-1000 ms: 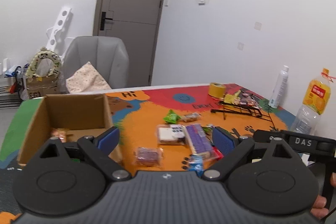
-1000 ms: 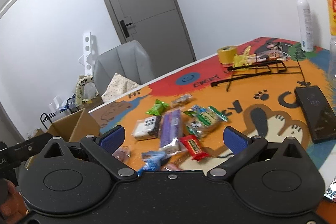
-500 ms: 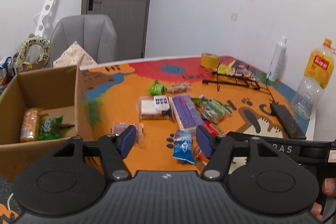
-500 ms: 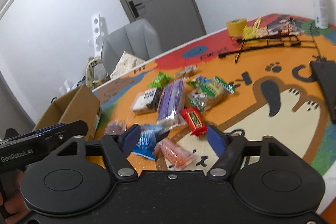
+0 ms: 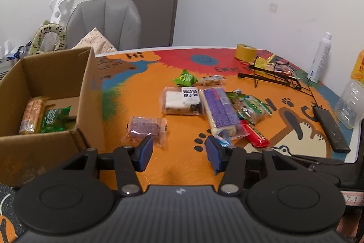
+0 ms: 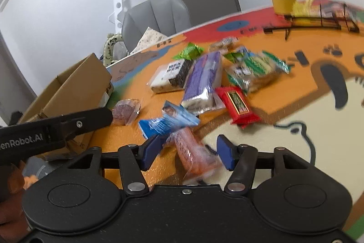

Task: Organize snacks
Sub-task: 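Grasp the blue packet with left gripper while right grasps orange stick snack, then carry the blue packet and orange stick snack over the cardboard box, then open both grippers to drop the snacks into the box, then move left gripper toward the brown pastry while right approaches red candy bar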

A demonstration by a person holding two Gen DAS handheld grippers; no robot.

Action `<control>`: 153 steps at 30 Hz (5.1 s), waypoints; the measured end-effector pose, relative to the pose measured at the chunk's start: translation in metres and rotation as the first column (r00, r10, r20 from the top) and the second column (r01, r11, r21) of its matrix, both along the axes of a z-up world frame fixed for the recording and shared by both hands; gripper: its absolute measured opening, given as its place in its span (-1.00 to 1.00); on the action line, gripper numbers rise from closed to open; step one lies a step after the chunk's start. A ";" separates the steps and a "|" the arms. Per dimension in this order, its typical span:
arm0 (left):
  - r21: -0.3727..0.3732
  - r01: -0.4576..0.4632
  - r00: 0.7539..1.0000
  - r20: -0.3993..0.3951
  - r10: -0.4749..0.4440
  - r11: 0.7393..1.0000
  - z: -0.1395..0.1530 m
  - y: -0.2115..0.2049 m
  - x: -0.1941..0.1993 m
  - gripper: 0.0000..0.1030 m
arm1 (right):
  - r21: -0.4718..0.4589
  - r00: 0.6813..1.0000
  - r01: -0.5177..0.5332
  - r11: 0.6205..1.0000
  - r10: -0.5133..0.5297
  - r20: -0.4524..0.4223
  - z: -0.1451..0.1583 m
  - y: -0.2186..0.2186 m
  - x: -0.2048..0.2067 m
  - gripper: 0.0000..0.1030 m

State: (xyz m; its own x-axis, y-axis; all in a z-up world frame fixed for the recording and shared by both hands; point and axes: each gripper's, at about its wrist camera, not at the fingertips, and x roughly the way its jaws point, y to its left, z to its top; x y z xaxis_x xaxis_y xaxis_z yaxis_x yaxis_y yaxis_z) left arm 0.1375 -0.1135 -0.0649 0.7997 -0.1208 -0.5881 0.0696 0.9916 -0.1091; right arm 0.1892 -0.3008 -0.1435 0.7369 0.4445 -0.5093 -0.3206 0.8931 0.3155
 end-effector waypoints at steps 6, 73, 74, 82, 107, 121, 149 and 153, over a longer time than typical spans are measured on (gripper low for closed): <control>0.000 0.014 1.000 -0.012 -0.014 1.000 -0.006 -0.008 0.011 -0.01 | 0.017 0.999 0.029 0.999 -0.029 -0.015 -0.002 -0.014 0.003 -0.65; -0.085 0.025 0.989 0.147 -0.012 0.996 0.044 0.041 -0.031 -0.44 | -0.004 0.988 0.071 0.997 -0.070 0.136 0.066 0.022 -0.040 -0.66; -0.088 0.019 0.989 0.151 -0.005 0.996 0.045 0.045 -0.032 -0.44 | -0.004 0.988 0.067 0.998 -0.066 0.139 0.068 0.026 -0.040 -0.66; -0.109 -0.039 0.984 0.171 0.057 0.993 0.052 0.077 -0.038 -0.44 | -0.007 0.986 0.031 0.999 -0.030 0.164 0.081 0.049 -0.036 -0.66; -0.231 -0.260 0.945 0.137 0.296 0.937 0.037 0.183 -0.034 -0.44 | -0.085 0.974 -0.114 0.990 0.128 0.188 0.106 0.134 -0.028 -0.66; -0.254 -0.295 0.933 0.133 0.335 0.921 0.038 0.206 -0.049 -0.18 | -0.109 0.961 -0.188 0.976 0.206 0.185 0.114 0.181 -0.018 -0.66; -0.132 -0.310 0.929 0.168 0.330 0.941 0.063 0.165 -0.067 0.84 | -0.056 0.977 -0.034 0.998 0.045 0.211 0.105 0.107 -0.034 1.00; -0.111 -0.290 0.937 0.167 0.306 0.950 0.064 0.152 -0.066 0.84 | -0.036 0.981 -0.015 0.999 0.022 0.195 0.101 0.092 -0.034 1.00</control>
State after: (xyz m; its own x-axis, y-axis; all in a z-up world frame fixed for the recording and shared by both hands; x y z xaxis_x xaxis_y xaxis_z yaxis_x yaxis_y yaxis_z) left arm 0.0715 0.0389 -0.0005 0.8982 0.0970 -0.4288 -0.2015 0.9577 -0.2056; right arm 0.1556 -0.2090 -0.0422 0.8155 0.4435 -0.3719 -0.3893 0.8958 0.2146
